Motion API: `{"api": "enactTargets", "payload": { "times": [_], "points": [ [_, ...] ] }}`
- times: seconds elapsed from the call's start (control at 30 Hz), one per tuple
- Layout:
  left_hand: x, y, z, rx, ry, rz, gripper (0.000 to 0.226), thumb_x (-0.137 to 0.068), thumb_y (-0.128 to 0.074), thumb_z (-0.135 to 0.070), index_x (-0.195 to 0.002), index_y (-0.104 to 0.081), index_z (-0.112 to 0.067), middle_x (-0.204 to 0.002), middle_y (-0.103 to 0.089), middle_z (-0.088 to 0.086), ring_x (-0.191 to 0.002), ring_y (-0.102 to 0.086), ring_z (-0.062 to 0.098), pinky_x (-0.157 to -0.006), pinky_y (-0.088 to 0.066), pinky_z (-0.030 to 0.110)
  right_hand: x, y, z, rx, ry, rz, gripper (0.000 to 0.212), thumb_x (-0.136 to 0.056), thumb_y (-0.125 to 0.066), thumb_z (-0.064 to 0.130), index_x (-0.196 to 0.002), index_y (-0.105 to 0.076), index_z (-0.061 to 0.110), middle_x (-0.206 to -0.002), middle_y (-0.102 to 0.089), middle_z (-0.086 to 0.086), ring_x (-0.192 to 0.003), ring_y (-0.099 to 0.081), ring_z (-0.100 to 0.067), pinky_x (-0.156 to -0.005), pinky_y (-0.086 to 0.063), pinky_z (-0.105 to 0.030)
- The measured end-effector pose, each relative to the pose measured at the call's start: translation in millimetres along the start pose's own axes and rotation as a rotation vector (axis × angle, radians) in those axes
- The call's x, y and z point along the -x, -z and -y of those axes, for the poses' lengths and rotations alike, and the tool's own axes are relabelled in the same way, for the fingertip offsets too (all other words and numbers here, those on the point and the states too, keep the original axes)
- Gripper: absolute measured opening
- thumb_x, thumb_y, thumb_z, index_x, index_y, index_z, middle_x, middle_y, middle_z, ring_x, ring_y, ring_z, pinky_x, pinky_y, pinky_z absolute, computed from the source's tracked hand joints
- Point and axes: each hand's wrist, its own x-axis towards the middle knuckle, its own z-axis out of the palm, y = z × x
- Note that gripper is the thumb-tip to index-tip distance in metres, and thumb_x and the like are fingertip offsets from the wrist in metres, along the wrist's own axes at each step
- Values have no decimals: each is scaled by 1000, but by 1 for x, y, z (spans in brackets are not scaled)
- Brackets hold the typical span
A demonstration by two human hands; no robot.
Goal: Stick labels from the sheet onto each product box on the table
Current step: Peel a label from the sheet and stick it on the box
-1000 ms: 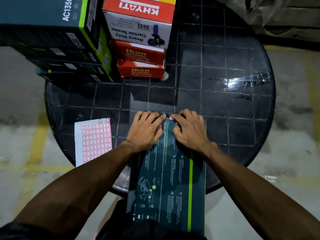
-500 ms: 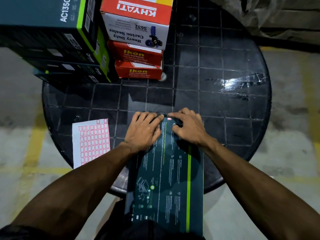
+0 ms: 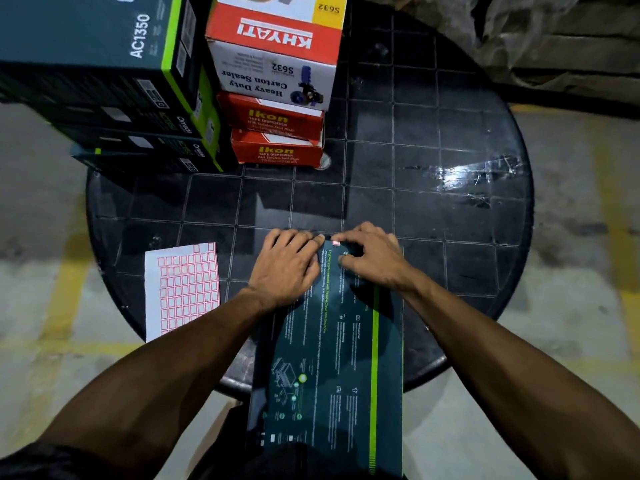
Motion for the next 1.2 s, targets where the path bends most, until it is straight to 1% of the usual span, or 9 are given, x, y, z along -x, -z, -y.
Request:
{"api": "enactTargets", "payload": {
  "times": [0.3,0.43,0.57,0.7,0.77,0.87,1.0,1.1,1.2],
  "points": [
    [0,0,1,9,-5,23,45,-90,-38,-35,-124,-59,-14,-114,-63,5,-99,-55,24,-90,-41,43,0,4,5,126,16,59,54,-87,-56,36,-140,-48,31,-106,-39,3,-111,-44,-20,-95,-30,-37],
    [0,0,0,-18,-3,45,45,-93,-35,-37,-127,-57,-17,-117,-63,3,-101,-54,22,-92,-39,42,10,-2,5,132,3,-5,65,-88,-52,42,-148,-36,27,-119,-44,-2,-119,-41,-22,-105,-25,-38],
    [2,3,-2,-14,-5,31,47,-96,-31,-36,-135,-50,-19,-119,-61,3,-102,-54,21,-93,-38,41,41,-21,4,277,11,-231,66,-94,-48,39,-152,-27,17,-153,-30,-7,-143,-21,-23,-119,1,-42],
    [2,6,-10,-30,-44,33,61,-86,-56,-21,-145,-39,-23,-134,-54,10,-118,-52,29,-104,-36,51,61,-44,6,329,1,-172,64,-102,-28,43,-157,-5,18,-164,9,-4,-150,12,-19,-119,12,-41],
    [5,5,-14,-68,-74,82,70,-80,-66,-15,-145,-41,-22,-141,-50,12,-127,-47,32,-109,-31,52,62,-52,5,317,-8,-191,63,-103,-23,44,-156,-1,19,-162,15,-2,-148,19,-16,-118,15,-40],
    [7,4,-18,-113,-53,124,70,-81,-66,-15,-146,-40,-23,-145,-45,11,-132,-42,33,-113,-26,52,61,-60,4,311,-25,-228,63,-102,-23,42,-156,-1,17,-163,14,-2,-148,19,-16,-118,16,-40],
    [-2,10,-16,-138,-110,121,57,-87,-61,-22,-142,-47,-20,-136,-52,12,-120,-50,32,-104,-35,51,60,-67,4,367,-49,-260,65,-100,-24,40,-156,-9,10,-163,5,-7,-150,8,-21,-119,12,-43],
    [-14,21,-15,51,-94,152,44,-94,-51,-20,-138,-52,-20,-130,-57,8,-115,-54,28,-100,-38,44,60,-69,4,397,-63,-266,67,-98,-22,40,-155,-16,6,-163,-2,-10,-151,1,-24,-119,9,-45],
    [-23,28,-18,265,36,150,38,-98,-47,-21,-135,-56,-18,-119,-63,6,-105,-58,25,-91,-44,39,59,-69,4,393,-57,-268,67,-97,-18,41,-155,-12,7,-162,5,-9,-150,7,-23,-119,12,-44]
  ]
}}
